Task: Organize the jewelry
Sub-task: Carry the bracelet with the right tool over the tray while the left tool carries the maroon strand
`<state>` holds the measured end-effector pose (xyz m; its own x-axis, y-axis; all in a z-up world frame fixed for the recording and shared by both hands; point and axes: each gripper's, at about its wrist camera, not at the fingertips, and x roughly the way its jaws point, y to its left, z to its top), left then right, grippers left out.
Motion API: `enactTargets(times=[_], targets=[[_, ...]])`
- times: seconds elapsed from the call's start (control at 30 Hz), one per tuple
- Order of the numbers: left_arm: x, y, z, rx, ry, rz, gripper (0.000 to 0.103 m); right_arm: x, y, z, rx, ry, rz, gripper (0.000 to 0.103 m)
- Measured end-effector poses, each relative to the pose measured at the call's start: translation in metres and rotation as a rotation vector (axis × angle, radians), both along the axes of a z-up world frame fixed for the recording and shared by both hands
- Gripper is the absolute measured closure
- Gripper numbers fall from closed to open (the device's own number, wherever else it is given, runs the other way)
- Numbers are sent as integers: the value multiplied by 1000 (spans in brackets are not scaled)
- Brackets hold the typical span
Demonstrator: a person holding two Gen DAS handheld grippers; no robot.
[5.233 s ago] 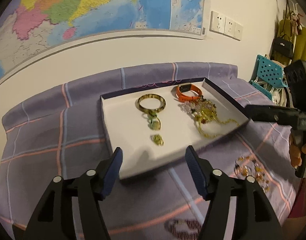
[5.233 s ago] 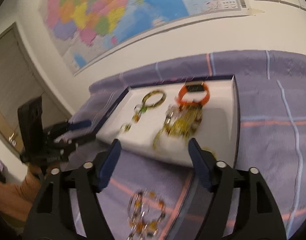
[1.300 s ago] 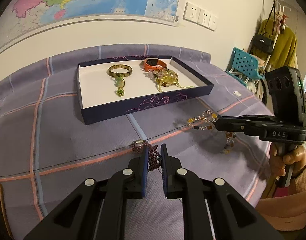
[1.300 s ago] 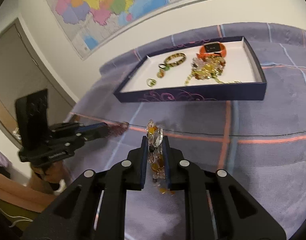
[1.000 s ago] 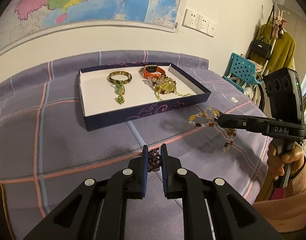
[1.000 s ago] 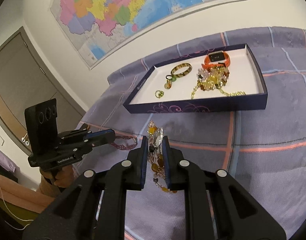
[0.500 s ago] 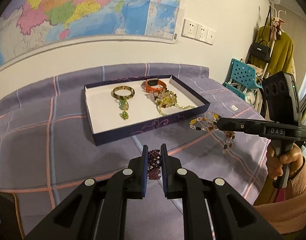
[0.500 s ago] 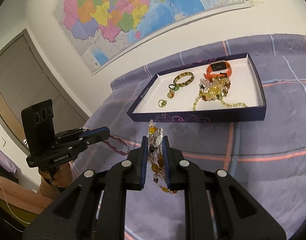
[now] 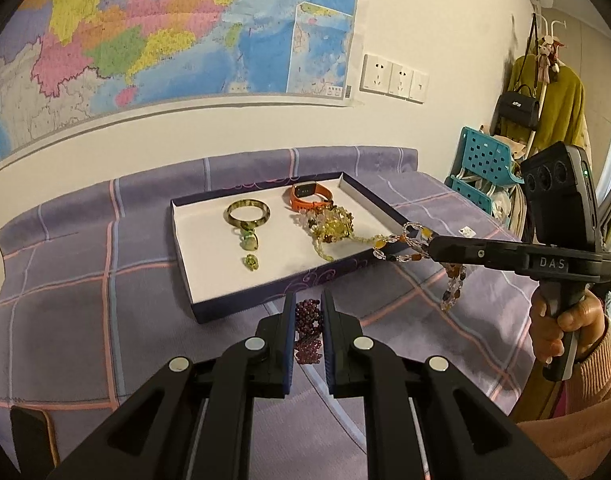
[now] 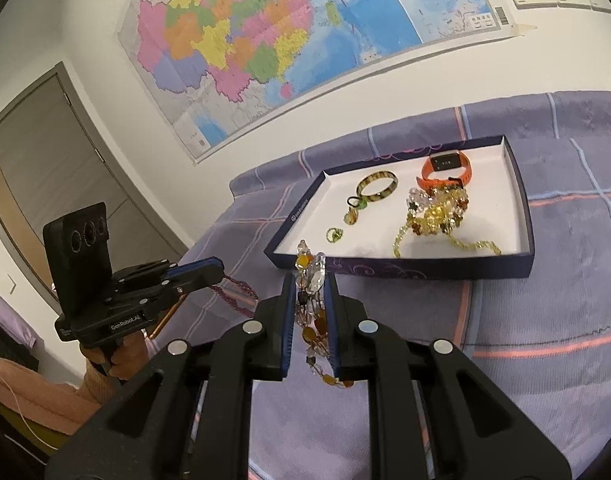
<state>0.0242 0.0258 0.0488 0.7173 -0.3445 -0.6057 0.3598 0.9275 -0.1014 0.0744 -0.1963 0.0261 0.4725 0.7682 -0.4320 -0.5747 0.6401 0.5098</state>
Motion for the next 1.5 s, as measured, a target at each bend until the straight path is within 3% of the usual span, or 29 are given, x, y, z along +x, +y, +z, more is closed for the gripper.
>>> enactTargets(times=[0.97, 1.5], targets=[[30, 0, 33, 20, -80, 23, 93, 32, -6, 32, 31, -58, -24, 89], [50, -10, 42, 60, -109, 28, 93, 51, -8, 30, 35, -47, -41, 89]])
